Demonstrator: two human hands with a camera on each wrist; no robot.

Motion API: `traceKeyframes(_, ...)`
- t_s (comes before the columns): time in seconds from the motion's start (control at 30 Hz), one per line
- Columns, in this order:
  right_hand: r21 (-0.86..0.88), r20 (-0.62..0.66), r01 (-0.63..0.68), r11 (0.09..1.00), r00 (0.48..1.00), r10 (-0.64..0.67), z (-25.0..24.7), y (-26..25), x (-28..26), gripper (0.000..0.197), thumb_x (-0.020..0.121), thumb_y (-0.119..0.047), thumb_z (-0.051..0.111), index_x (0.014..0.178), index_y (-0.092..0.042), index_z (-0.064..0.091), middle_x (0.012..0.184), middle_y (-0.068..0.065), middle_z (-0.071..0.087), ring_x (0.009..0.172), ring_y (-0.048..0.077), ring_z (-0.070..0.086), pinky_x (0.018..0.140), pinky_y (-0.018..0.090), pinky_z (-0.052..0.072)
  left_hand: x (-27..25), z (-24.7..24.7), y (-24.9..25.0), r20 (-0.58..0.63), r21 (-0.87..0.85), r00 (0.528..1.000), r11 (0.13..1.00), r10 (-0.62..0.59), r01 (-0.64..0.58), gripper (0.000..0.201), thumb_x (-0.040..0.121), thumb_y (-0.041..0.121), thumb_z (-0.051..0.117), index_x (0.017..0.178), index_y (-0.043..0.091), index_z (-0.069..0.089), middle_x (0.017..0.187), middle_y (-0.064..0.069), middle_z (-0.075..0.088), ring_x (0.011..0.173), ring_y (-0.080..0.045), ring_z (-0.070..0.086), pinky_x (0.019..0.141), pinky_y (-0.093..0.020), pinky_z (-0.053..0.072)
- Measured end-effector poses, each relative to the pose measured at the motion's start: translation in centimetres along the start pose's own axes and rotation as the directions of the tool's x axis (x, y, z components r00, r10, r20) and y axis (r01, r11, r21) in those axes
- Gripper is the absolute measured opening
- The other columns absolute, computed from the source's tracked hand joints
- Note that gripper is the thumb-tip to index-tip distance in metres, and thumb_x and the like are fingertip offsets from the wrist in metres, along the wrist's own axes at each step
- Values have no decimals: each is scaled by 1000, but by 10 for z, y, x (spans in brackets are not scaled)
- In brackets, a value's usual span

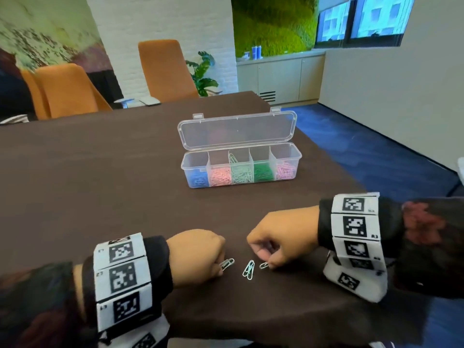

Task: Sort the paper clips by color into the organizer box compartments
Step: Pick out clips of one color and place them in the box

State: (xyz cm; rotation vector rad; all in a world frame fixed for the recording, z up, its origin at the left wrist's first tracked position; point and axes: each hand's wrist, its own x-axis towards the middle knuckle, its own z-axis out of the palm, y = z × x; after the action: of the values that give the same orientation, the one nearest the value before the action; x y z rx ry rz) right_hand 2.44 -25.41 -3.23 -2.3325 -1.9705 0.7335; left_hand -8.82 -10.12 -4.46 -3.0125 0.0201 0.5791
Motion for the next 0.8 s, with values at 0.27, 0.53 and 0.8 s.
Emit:
traceKeyframes(0.27, 44, -34, 4, 999, 999, -2, 9, -10, 20, 27, 82, -14, 71, 106, -9, 61, 68, -14, 44, 69, 11, 45, 59, 12, 31, 11, -10, 9, -40, -35, 999, 999, -8, 7, 42, 85, 40, 63, 107, 4, 57, 109, -11, 61, 101, -28, 57, 75, -31, 41)
traceKeyframes(0.53, -103, 0, 18, 994, 1000, -19, 11, -15, 19, 7, 86, -15, 59, 82, -18, 55, 75, -2, 53, 66, 15, 47, 62, 25, 36, 13, -7, 9, -8, 2, 999, 999, 33, -33, 23, 91, 22, 50, 101, 5, 62, 104, -14, 63, 96, -31, 57, 74, -30, 40)
traceKeyframes(0.8, -200, -74, -85, 976, 995, 72, 16, -2, 10, 30, 84, -17, 56, 64, -25, 36, 73, -2, 47, 74, 21, 45, 67, 27, 35, 17, -10, 7, -21, -81, 999, 996, 37, -39, 11, 87, 18, 53, 86, 12, 62, 81, -4, 56, 76, -20, 49, 67, -24, 37)
